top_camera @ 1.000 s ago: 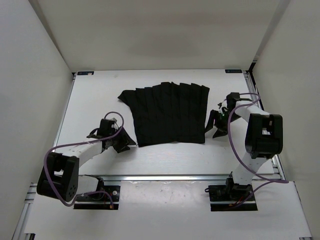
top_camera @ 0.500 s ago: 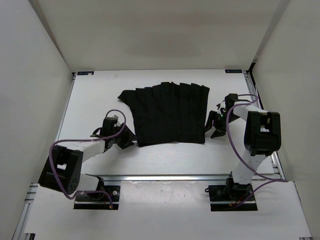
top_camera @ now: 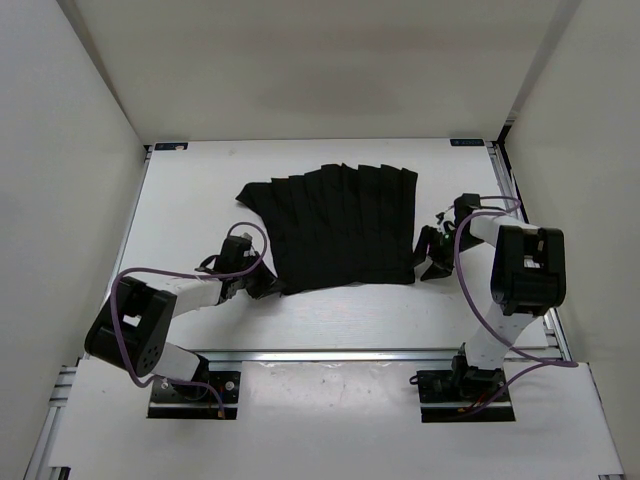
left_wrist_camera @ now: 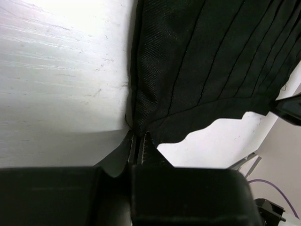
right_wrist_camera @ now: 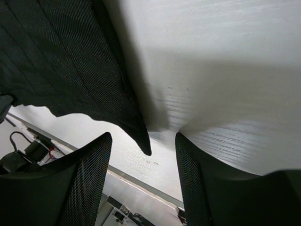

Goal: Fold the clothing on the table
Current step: Fold the skirt

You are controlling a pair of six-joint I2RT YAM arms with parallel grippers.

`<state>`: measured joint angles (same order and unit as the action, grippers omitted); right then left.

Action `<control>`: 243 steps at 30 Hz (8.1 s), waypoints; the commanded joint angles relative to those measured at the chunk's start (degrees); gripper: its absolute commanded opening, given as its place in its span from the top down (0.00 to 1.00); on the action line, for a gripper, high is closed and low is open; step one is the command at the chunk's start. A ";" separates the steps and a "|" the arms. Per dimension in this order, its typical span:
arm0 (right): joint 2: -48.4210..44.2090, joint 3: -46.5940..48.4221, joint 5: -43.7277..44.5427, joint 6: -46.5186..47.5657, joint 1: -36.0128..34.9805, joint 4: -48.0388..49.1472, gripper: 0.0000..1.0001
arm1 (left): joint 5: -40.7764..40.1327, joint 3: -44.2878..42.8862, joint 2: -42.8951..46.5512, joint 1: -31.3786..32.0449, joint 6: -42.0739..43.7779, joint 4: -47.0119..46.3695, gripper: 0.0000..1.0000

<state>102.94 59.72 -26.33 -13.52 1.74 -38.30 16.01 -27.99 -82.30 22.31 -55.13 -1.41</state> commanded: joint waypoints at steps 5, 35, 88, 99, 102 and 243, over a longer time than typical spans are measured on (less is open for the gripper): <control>1.04 -1.37 0.49 -1.33 -0.42 4.99 0.50 | -2.12 -0.58 1.71 -0.95 0.82 1.41 1.00; -27.80 -17.02 -2.94 -4.15 -8.86 -12.77 1.00 | 10.88 0.82 25.21 -13.26 16.55 38.00 1.00; -40.47 13.84 1.91 2.81 -2.28 21.69 1.00 | 47.45 -36.09 5.15 -19.49 -27.92 -45.36 1.00; -10.77 35.50 -1.98 -6.51 6.34 30.31 1.00 | 42.26 -63.29 -30.24 -21.87 -37.93 -47.81 1.00; -8.45 42.30 -0.66 -6.52 6.35 31.53 1.00 | 38.23 -70.61 -31.78 -22.30 -37.24 -48.68 1.00; -11.54 6.81 2.16 -9.07 -14.13 -1.51 0.53 | 9.12 -14.12 -1.64 -23.10 26.56 17.94 0.63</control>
<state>90.45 63.29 -25.71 -23.83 -11.81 -37.12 25.71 -44.97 -87.20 -1.02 -32.56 14.39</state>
